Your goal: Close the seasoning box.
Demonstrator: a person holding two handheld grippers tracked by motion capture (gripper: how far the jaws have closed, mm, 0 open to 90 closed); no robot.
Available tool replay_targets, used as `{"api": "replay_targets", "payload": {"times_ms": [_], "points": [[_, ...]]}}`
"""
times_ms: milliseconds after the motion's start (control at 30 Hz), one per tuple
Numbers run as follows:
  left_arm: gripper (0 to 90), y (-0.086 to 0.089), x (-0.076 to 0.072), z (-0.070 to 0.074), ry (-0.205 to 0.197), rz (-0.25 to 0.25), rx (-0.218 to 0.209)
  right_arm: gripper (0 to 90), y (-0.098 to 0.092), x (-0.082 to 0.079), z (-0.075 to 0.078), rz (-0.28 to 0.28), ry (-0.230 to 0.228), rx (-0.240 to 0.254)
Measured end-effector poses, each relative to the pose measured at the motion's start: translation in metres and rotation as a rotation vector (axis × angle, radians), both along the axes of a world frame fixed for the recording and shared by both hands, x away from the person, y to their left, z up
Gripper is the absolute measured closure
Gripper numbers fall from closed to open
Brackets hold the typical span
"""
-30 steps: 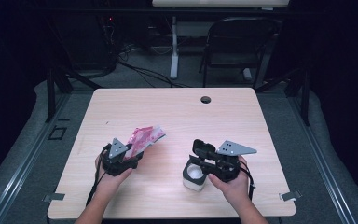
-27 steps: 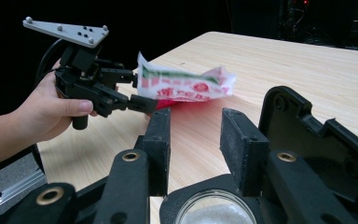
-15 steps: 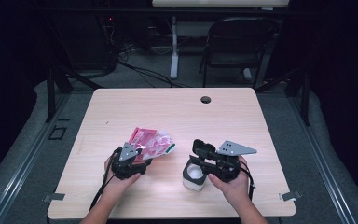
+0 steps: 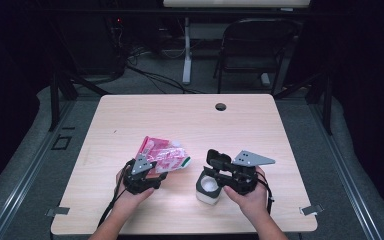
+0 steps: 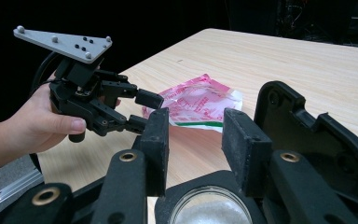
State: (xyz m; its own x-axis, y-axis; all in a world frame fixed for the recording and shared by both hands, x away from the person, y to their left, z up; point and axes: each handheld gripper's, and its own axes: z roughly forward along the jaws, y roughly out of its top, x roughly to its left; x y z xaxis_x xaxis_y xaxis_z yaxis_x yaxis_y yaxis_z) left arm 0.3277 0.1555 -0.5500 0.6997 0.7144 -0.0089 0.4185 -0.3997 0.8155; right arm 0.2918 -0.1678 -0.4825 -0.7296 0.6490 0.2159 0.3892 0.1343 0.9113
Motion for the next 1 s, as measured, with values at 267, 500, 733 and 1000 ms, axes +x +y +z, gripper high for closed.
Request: {"api": "replay_targets", "payload": {"times_ms": [267, 500, 733, 1000], "points": [[43.0, -0.0031, -0.0044, 0.0088, -0.011, -0.024, -0.011, 62.0, -0.0016, -0.0003, 0.0019, -0.004, -0.004, 0.008], [43.1, -0.0021, -0.0035, 0.0083, -0.007, -0.013, -0.008, 62.8, -0.0039, 0.0004, 0.0026, -0.015, -0.006, 0.011], [43.1, 0.0008, -0.0022, 0.0088, -0.008, 0.002, -0.008, 61.7, -0.0037, 0.0007, 0.0032, -0.007, -0.005, 0.0], [43.1, 0.0048, -0.0006, 0.0097, -0.009, 0.024, -0.017, 60.8, -0.0047, 0.0021, 0.0044, 0.003, 0.012, -0.009]]}}
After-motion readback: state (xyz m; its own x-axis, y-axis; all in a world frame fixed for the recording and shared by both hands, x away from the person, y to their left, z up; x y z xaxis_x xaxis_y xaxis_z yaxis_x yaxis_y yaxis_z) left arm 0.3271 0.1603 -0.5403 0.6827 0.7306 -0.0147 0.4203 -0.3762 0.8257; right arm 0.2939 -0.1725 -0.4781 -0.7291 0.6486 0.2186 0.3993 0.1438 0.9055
